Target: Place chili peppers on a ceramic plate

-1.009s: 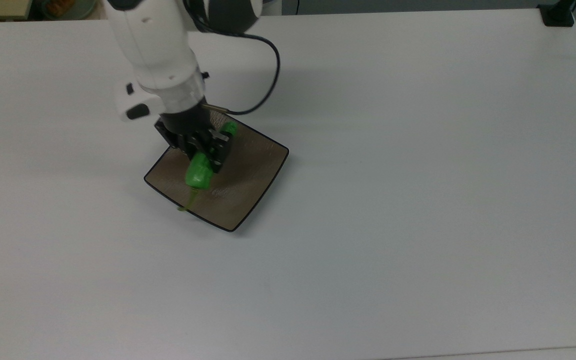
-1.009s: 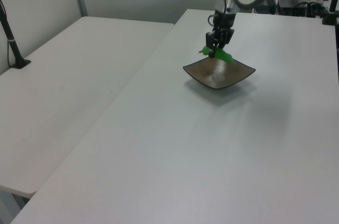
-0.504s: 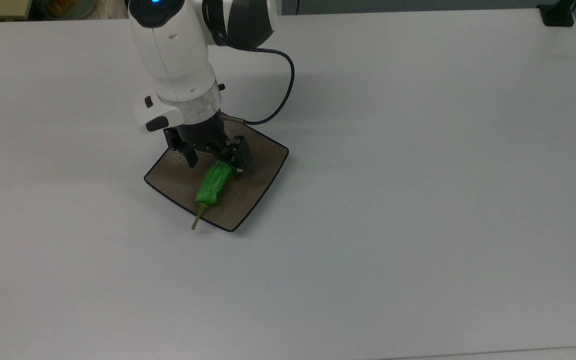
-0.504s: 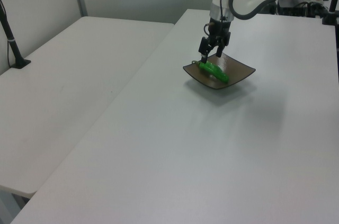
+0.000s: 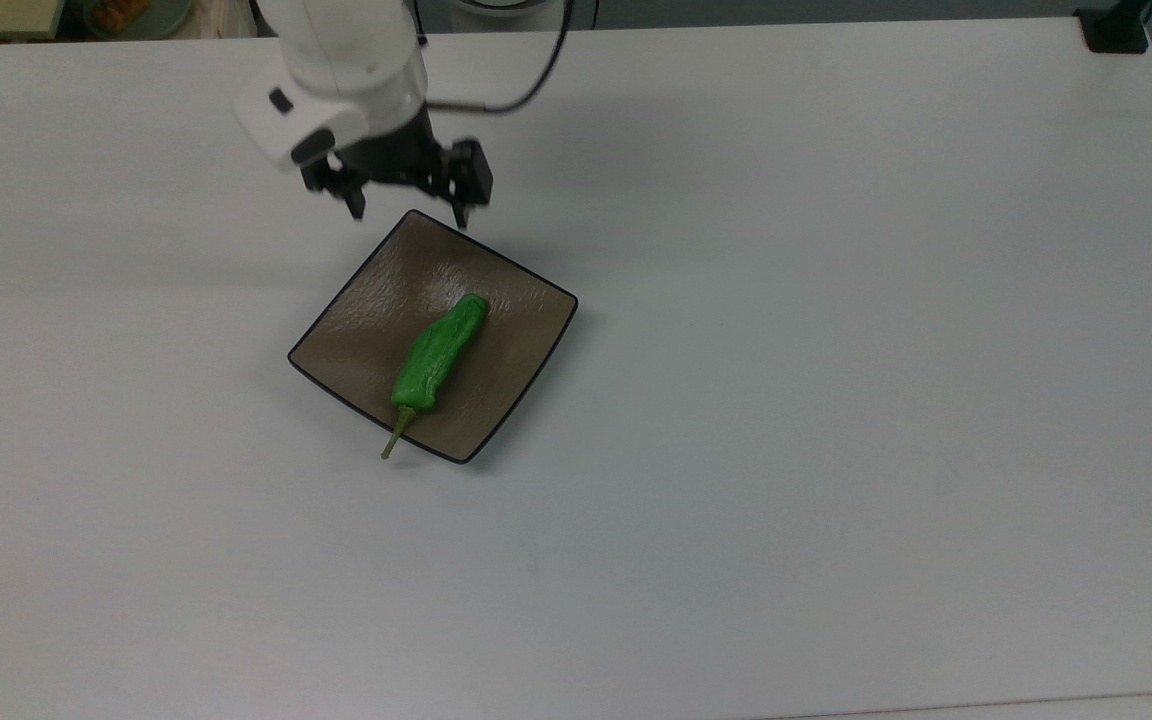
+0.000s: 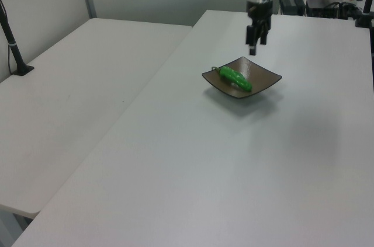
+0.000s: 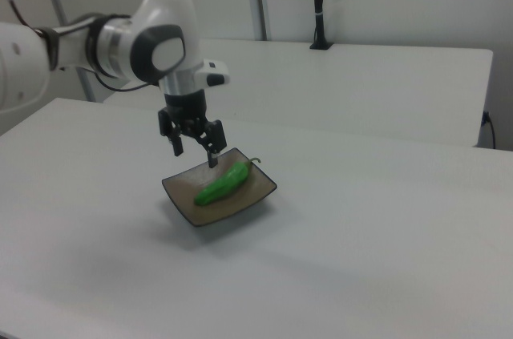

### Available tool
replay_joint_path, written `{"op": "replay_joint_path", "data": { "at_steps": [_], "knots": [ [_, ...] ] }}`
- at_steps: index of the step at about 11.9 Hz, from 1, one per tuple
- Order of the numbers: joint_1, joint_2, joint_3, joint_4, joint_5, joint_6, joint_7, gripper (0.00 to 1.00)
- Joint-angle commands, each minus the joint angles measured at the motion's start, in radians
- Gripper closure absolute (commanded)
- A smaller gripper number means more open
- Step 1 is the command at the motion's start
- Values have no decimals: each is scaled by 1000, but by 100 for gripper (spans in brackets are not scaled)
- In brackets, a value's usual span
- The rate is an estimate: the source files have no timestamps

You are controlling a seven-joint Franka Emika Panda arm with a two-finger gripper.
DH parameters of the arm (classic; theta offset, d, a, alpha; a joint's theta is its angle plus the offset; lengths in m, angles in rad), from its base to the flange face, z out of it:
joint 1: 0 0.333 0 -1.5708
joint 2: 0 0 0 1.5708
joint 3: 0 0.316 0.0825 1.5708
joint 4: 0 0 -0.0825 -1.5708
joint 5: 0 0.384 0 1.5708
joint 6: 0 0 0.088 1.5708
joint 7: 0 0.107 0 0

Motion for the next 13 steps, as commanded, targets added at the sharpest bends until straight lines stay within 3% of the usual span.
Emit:
{"op": "replay_joint_path", "data": {
  "at_steps": [1, 4, 6, 10, 12, 13],
  "knots": [
    [-7, -205, -7, -152, -1, -71, -110, 0],
    [52, -296, -31, -220, 56, -60, -92, 0],
    [166, -318, -137, -216, 134, -61, -60, 0],
    [169, -309, -109, -220, 108, 26, 3, 0],
    [163, -298, -95, -223, 20, 21, 5, 0],
    [166, -284, -91, -223, 13, 29, 5, 0]
  ]
}}
